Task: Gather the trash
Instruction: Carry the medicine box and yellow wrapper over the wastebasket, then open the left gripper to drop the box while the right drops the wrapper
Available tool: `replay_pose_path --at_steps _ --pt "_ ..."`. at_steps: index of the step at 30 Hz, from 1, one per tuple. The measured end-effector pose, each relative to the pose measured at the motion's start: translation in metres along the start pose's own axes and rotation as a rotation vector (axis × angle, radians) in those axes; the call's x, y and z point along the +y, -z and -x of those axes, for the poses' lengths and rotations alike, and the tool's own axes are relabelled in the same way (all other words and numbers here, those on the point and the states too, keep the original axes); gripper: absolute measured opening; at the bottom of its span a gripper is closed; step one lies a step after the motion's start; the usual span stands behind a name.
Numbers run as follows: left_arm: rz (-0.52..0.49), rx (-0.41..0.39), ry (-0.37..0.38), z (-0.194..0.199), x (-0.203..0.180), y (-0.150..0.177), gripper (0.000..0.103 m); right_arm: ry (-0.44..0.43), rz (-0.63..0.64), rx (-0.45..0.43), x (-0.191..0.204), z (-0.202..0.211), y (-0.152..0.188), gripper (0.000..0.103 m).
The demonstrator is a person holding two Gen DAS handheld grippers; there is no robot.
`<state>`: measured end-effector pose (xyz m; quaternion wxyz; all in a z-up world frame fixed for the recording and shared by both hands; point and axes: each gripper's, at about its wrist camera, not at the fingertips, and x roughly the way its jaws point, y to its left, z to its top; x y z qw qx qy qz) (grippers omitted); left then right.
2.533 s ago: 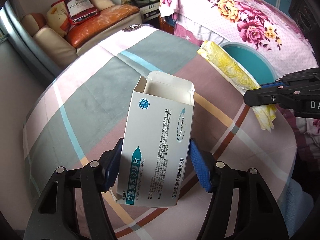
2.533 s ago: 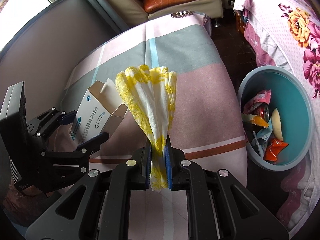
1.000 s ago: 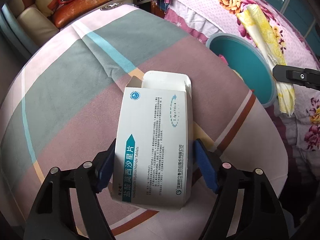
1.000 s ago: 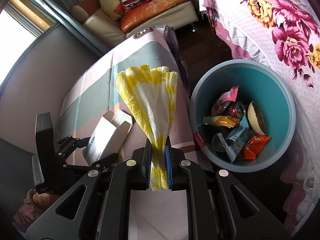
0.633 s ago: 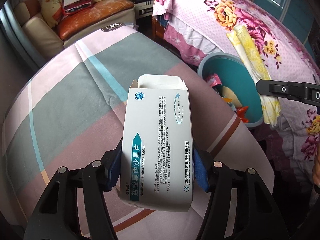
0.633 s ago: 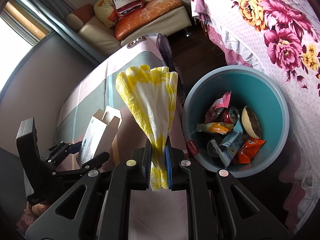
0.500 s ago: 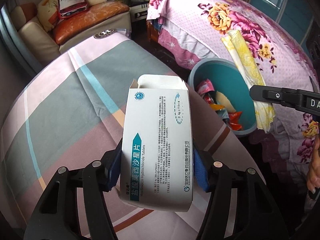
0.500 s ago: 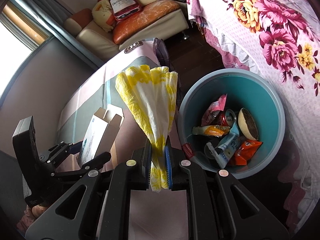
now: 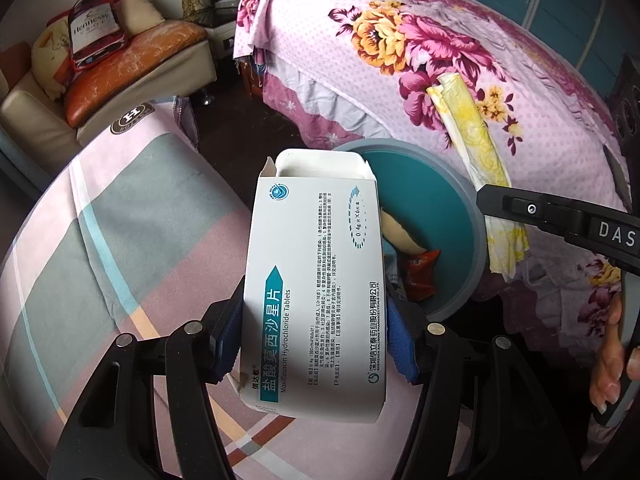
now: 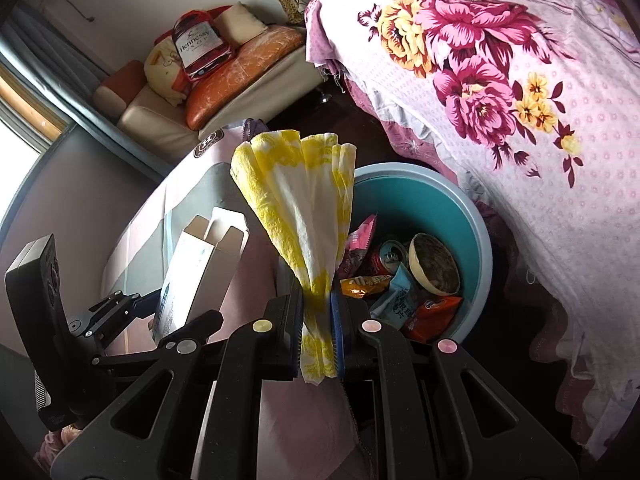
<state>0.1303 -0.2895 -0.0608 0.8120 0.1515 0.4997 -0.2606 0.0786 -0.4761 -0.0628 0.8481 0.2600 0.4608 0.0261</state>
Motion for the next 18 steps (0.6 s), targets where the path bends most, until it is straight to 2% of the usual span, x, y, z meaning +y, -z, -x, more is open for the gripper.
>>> replay_pose_path --at_steps 8,11,14,16,18 --pt "0.006 0.029 0.028 -0.025 -0.017 -0.022 0.063 0.031 -0.031 0.015 -0.024 -0.009 -0.009 0.014" --pt "0.008 0.029 0.034 -0.032 -0.020 -0.028 0.067 0.040 -0.039 0.021 -0.030 -0.013 -0.013 0.014" --pt "0.014 0.029 0.038 -0.037 -0.020 -0.032 0.072 0.052 -0.040 0.024 -0.033 -0.017 -0.017 0.014" --pt "0.021 0.025 0.036 -0.038 -0.020 -0.032 0.085 0.058 -0.039 0.026 -0.032 -0.019 -0.018 0.014" --pt "0.024 0.016 0.021 -0.039 -0.018 -0.031 0.088 0.063 -0.037 0.032 -0.032 -0.023 -0.019 0.015"
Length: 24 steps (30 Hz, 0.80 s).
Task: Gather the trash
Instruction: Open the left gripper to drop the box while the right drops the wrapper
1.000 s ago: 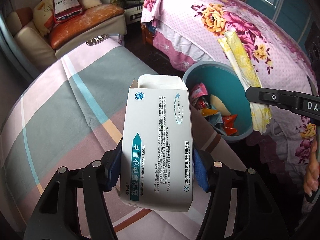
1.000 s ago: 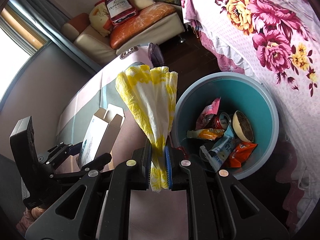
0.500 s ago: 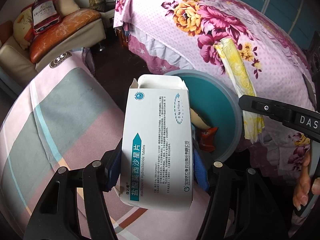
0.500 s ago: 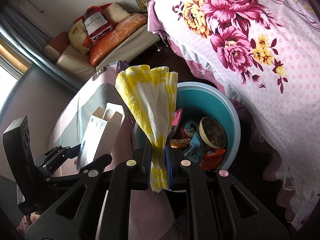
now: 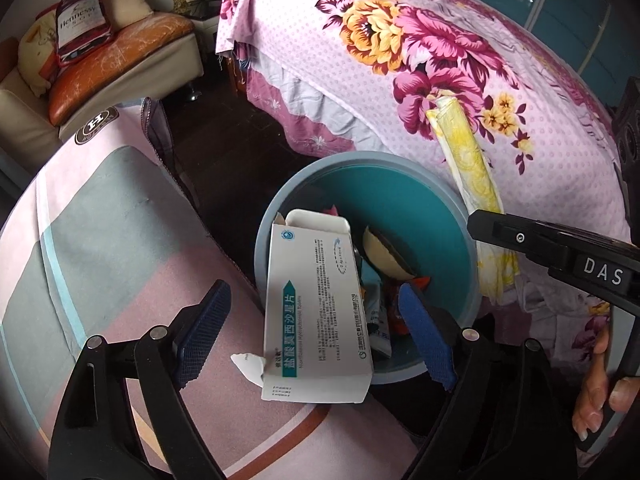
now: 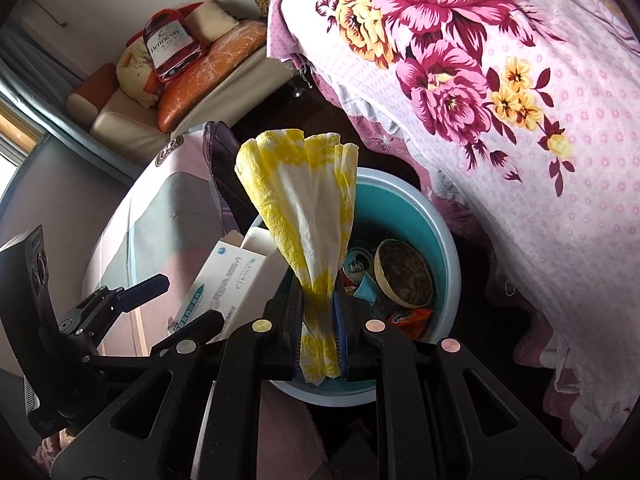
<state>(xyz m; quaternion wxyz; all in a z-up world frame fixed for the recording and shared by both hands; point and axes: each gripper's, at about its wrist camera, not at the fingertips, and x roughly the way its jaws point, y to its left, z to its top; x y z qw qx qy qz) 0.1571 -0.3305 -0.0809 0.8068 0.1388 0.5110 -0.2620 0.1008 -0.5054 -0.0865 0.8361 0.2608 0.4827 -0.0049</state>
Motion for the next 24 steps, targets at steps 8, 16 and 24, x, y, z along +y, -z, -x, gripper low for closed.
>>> replay_pose_path --at_steps 8,16,24 --pt "0.048 0.005 -0.008 0.003 0.019 0.006 0.092 0.028 0.018 0.003 0.011 -0.007 0.001 0.059" --pt "0.125 -0.006 0.004 0.020 0.039 0.022 0.094 0.064 0.044 0.003 0.026 0.000 0.007 0.077" --pt "0.184 -0.020 -0.019 0.043 0.056 0.045 0.094 0.110 0.082 -0.003 0.044 0.017 0.024 0.088"
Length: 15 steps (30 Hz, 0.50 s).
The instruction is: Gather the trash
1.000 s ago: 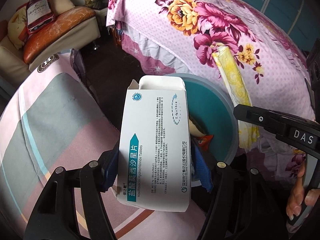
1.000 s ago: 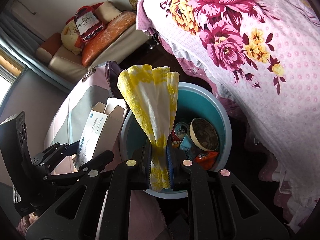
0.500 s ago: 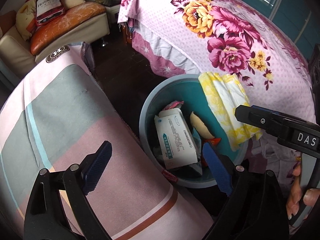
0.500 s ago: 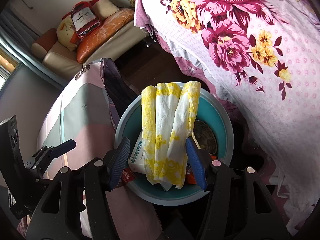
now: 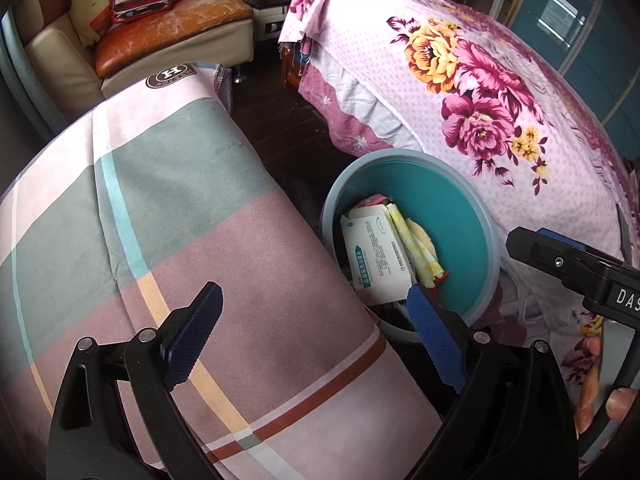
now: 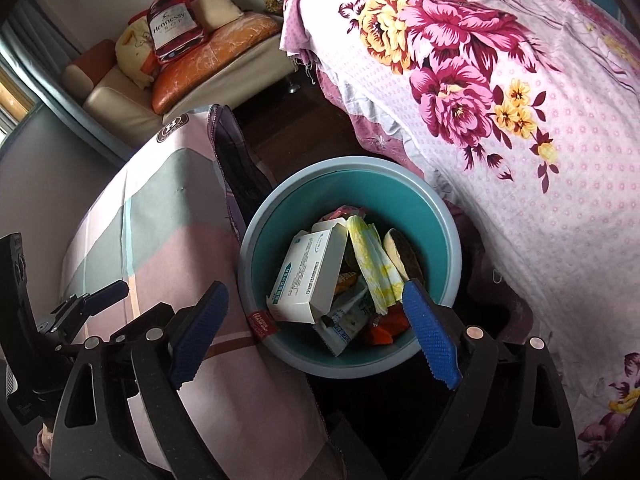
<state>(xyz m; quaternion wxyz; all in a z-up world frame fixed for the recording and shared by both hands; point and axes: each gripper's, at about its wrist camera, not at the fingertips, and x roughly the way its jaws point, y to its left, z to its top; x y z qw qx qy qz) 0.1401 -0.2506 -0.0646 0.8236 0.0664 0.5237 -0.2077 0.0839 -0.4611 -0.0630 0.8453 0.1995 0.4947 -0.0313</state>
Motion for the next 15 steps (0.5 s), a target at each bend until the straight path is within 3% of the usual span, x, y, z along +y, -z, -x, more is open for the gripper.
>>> replay_pose_path --at_steps 8,15 --pt "0.071 -0.029 -0.011 0.030 0.024 0.017 0.099 0.061 0.063 -0.001 0.024 0.018 0.017 0.096" --pt "0.106 -0.043 -0.026 0.050 0.042 0.035 0.099 0.113 0.102 0.006 0.043 0.027 0.032 0.096"
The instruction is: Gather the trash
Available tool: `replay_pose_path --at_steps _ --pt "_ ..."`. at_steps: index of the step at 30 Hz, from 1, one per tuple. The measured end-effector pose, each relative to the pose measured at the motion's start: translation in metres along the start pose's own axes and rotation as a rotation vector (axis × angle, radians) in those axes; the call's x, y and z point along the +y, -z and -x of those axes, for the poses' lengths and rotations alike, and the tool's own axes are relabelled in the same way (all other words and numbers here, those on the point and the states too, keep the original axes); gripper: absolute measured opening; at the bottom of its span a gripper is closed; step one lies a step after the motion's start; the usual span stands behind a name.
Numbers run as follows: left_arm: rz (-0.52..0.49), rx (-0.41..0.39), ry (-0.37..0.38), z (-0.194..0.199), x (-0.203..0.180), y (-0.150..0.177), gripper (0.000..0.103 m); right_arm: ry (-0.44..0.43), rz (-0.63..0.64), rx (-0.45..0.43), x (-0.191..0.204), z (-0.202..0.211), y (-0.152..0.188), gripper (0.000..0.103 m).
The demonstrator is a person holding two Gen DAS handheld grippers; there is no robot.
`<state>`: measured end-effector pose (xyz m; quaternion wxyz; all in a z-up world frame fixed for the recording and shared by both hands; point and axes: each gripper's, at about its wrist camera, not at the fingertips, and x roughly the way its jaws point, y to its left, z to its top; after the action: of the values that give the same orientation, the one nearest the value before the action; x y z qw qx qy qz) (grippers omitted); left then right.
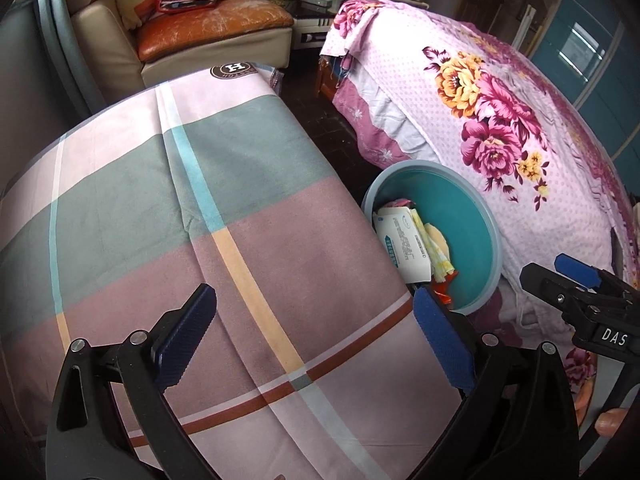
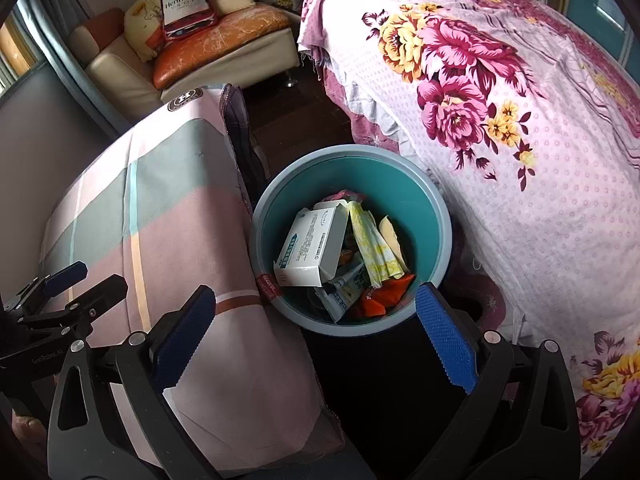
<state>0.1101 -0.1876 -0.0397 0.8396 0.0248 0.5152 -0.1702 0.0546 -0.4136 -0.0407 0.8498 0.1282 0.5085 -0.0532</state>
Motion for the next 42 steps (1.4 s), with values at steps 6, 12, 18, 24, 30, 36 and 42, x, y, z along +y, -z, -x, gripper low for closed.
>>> replay_pose_path --at_steps 6,12,18,24,30,36,42 --pt "0.024 -0.006 -0.016 0.011 0.012 0.014 0.099 0.043 0.046 0.020 0.016 0.004 0.014 0.096" --pt "0.065 -0.013 -0.011 0.022 0.023 0.025 0.099 0.064 0.099 0.028 0.030 0.009 0.026 0.096" --pt "0.082 -0.024 -0.024 0.030 0.029 0.034 0.099 0.063 0.129 0.016 0.042 0.017 0.032 0.096" --pt "0.081 -0.036 -0.044 0.035 0.032 0.040 0.099 0.053 0.132 0.007 0.046 0.022 0.034 0.096" --pt "0.077 -0.055 -0.068 0.037 0.032 0.043 0.099 0.053 0.133 0.005 0.046 0.023 0.035 0.096" --pt "0.077 -0.054 -0.085 0.034 0.032 0.045 0.099 0.054 0.128 0.015 0.045 0.019 0.034 0.096" --pt "0.082 -0.049 -0.092 0.031 0.033 0.045 0.099 0.056 0.126 0.024 0.045 0.015 0.034 0.096"
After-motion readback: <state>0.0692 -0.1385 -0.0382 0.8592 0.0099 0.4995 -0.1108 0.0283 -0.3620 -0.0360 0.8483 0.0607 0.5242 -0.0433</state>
